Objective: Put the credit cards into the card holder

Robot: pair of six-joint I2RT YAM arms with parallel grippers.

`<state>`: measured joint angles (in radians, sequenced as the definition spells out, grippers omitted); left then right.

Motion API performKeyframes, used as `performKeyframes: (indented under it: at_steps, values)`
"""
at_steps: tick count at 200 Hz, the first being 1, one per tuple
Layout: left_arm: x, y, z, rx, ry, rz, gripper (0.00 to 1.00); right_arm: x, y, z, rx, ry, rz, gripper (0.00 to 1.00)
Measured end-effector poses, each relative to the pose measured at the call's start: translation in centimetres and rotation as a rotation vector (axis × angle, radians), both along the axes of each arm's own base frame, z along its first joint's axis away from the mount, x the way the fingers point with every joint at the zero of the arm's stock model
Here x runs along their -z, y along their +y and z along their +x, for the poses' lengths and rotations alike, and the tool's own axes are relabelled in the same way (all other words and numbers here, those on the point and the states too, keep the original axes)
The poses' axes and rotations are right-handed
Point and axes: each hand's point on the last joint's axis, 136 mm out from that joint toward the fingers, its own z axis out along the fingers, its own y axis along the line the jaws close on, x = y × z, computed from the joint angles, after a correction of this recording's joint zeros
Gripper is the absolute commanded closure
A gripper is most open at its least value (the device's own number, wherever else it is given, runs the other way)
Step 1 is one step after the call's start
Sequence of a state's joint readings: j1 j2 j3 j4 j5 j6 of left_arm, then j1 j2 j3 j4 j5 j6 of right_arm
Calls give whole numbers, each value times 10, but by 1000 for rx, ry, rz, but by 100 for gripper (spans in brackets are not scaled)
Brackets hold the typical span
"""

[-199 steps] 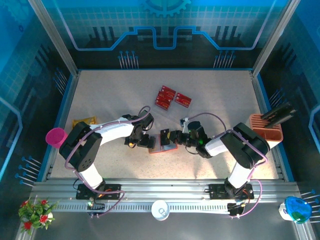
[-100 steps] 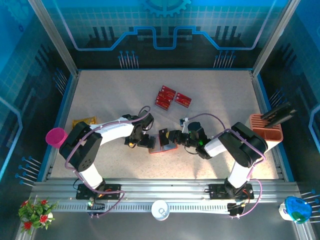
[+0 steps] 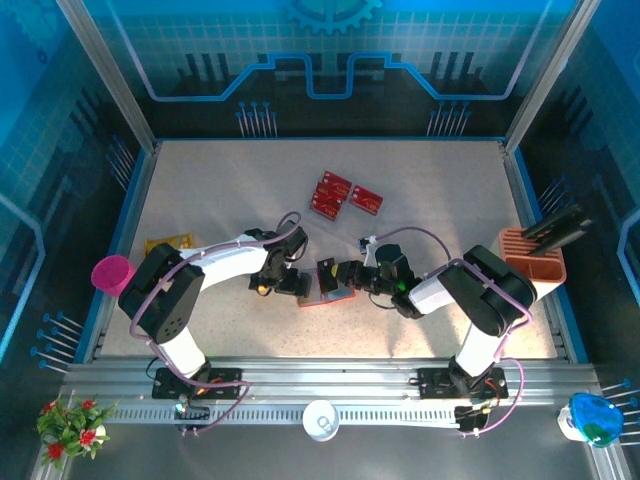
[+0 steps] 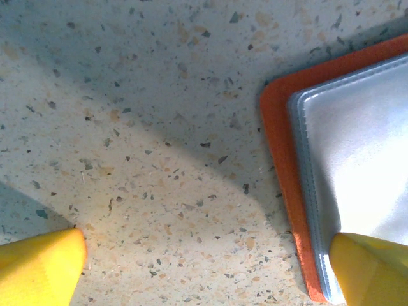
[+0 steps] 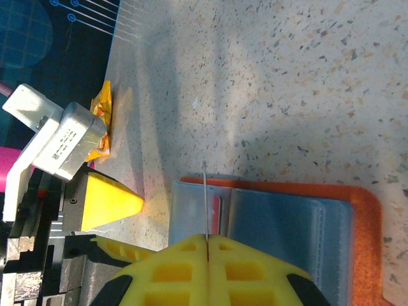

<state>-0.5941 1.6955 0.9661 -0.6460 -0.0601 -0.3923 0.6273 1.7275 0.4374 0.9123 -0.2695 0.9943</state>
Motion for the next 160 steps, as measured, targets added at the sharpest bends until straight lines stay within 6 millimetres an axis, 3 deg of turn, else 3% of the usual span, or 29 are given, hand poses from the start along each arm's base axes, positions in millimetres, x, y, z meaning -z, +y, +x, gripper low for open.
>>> performKeyframes:
  at_steps: [103,160]
  values:
    - [-5,-4,4,6,-1,-1,1,-4,-5,-5,-6,13,-29,100]
    - [-13,-11,11,7,-17,-21,1,-4,-15,2,20,15,-41,100]
